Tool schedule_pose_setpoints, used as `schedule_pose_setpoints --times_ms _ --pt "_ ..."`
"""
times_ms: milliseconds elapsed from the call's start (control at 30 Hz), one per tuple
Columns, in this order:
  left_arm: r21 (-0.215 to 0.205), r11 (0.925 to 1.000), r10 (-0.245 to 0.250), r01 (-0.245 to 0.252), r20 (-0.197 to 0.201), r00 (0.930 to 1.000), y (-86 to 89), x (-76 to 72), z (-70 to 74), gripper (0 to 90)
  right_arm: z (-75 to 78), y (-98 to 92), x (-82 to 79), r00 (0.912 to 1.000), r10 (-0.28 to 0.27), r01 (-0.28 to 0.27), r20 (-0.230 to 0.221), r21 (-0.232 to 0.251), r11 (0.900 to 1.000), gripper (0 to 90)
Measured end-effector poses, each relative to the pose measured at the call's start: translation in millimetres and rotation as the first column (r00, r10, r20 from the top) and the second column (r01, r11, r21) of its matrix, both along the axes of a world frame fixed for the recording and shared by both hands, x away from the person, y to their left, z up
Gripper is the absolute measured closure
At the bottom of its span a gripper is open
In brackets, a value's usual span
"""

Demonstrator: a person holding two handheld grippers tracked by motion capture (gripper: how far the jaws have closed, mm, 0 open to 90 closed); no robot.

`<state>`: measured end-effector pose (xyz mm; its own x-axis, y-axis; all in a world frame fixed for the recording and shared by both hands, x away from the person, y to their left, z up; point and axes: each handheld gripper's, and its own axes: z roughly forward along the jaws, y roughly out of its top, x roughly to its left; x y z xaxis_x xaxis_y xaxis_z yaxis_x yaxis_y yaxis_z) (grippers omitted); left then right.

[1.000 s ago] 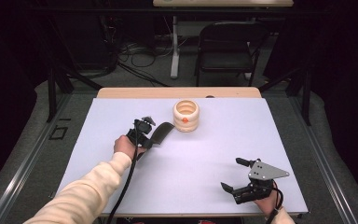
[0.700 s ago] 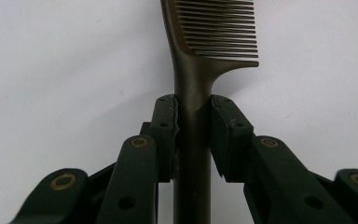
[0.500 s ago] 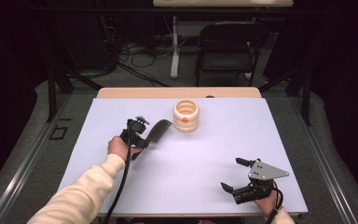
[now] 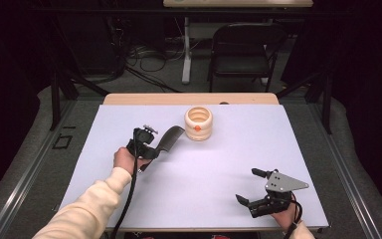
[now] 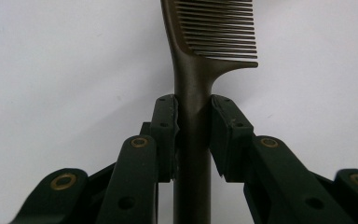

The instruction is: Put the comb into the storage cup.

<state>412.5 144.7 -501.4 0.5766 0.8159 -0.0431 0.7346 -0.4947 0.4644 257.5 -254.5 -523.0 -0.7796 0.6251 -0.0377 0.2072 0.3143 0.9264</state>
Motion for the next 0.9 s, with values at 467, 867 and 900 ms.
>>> schedule_pose_setpoints --times_ms 467,867,900 --pt "-0.057 0.9981 -0.017 0.023 0.092 0.9956 -0.9 -10.5 4.3 72.1 -0.2 0.3 0.2 1.0000 -0.001 0.001 -0.003 -0.003 1.000 0.5" --pt "-0.106 0.9940 -0.009 0.024 0.145 0.9895 3.2 -16.5 7.0 72.1 -0.5 0.4 0.3 1.0000 -0.001 0.001 -0.004 -0.004 1.000 0.5" --pt "-0.108 0.9939 -0.008 0.023 0.143 0.9897 3.7 -17.0 6.7 72.1 -0.5 0.4 0.4 1.0000 -0.001 0.001 -0.004 -0.004 1.000 0.5"
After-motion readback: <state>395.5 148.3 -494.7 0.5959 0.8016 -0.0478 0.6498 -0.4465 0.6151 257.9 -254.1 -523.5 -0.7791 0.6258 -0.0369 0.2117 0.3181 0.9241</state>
